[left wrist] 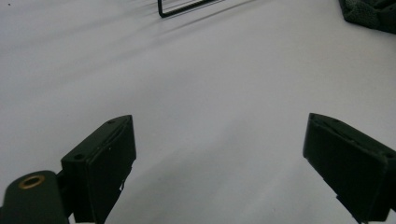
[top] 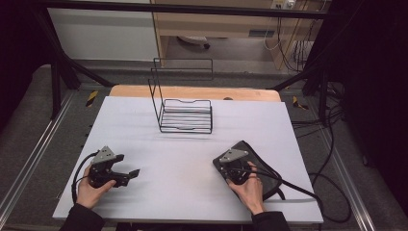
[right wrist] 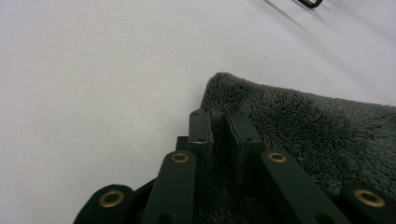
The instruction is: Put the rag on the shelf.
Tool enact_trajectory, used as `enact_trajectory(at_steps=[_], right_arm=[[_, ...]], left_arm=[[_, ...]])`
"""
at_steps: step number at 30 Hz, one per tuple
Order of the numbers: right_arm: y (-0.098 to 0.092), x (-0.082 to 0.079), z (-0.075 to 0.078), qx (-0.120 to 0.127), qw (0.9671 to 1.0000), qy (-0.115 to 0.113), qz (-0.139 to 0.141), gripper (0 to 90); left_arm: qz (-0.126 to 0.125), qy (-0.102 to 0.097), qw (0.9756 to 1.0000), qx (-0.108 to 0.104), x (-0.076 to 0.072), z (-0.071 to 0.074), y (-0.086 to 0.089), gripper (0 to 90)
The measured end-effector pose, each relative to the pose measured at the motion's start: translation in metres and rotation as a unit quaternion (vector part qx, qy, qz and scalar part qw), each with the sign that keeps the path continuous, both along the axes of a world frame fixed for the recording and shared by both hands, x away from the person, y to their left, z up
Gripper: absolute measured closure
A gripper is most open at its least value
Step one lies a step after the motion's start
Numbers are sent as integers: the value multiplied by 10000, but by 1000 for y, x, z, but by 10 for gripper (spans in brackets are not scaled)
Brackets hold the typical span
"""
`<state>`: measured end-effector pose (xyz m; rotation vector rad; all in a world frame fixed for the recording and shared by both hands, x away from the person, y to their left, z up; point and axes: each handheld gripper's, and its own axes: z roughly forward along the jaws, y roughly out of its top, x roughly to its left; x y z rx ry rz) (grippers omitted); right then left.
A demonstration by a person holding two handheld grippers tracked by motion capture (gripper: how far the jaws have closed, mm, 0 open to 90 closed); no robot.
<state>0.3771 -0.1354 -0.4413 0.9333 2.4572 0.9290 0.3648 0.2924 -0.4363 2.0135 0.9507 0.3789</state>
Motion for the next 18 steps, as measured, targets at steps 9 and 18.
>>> enact_trajectory(at_steps=[9,18], right_arm=[[1,5,12,486,9988,95,-68,847],[35,23,17,707,9973,202,-67,846]], left_arm=[[10,-1,10000,35,1,0,0,97],[-10,-9,10000,43,0,0,-2,95]])
